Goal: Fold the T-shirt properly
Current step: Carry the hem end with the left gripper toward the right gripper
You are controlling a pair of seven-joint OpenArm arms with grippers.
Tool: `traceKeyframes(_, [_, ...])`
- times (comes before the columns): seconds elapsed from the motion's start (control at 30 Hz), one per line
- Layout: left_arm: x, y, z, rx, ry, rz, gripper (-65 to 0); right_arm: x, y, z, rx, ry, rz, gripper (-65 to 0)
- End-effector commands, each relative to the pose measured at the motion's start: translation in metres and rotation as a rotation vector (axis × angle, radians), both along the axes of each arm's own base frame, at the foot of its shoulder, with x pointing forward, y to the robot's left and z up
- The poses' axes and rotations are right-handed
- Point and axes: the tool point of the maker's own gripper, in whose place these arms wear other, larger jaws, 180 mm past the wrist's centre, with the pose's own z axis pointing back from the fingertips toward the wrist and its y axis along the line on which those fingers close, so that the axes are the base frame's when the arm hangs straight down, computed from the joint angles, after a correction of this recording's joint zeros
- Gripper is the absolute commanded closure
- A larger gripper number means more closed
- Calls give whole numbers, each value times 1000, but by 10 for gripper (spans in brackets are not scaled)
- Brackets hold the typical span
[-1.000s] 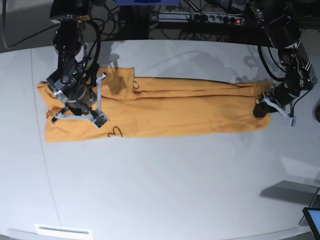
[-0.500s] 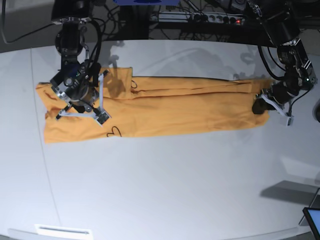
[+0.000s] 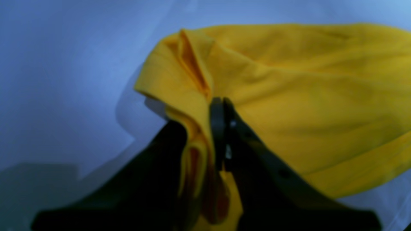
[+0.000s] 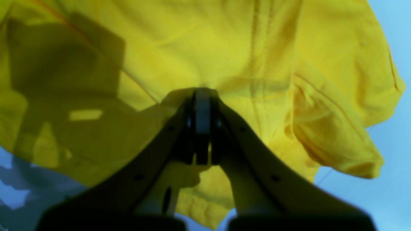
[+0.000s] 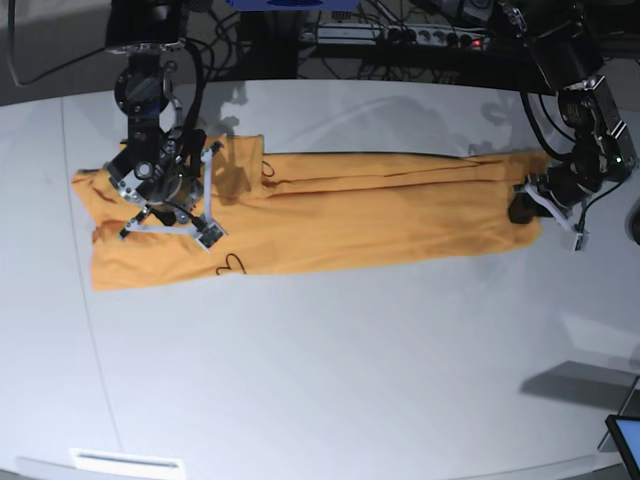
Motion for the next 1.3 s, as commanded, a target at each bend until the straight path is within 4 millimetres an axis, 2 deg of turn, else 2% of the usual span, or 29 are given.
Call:
traceKeyframes(0.0, [7,11,16,52,-27,-2,0,-1,2,-1,7,6,6,0])
traceKeyframes(0.33, [17,-1,51,138,-122,-72,0,-4,3,-2,6,14,8,0])
traceKeyframes(0.47, [13,-4,51,160,-82,-95,0,-4,3,-2,6,14,8,0])
traceKeyframes(0.63, [20,-17,72,192,-146,-125,0,-4,10,-2,25,14,7,0])
traceKeyframes(0.77, [21,-29,79,206,-151,-148,0,-4,11,-2,26,13,7,0])
traceKeyframes(0.97, [26,-55,96,204,-218,-178,0,-4,11,-2,26,13,7,0])
traceKeyframes(1.27, [30,-117,82,138,-210,-316,0,-5,11,-2,26,15,7,0])
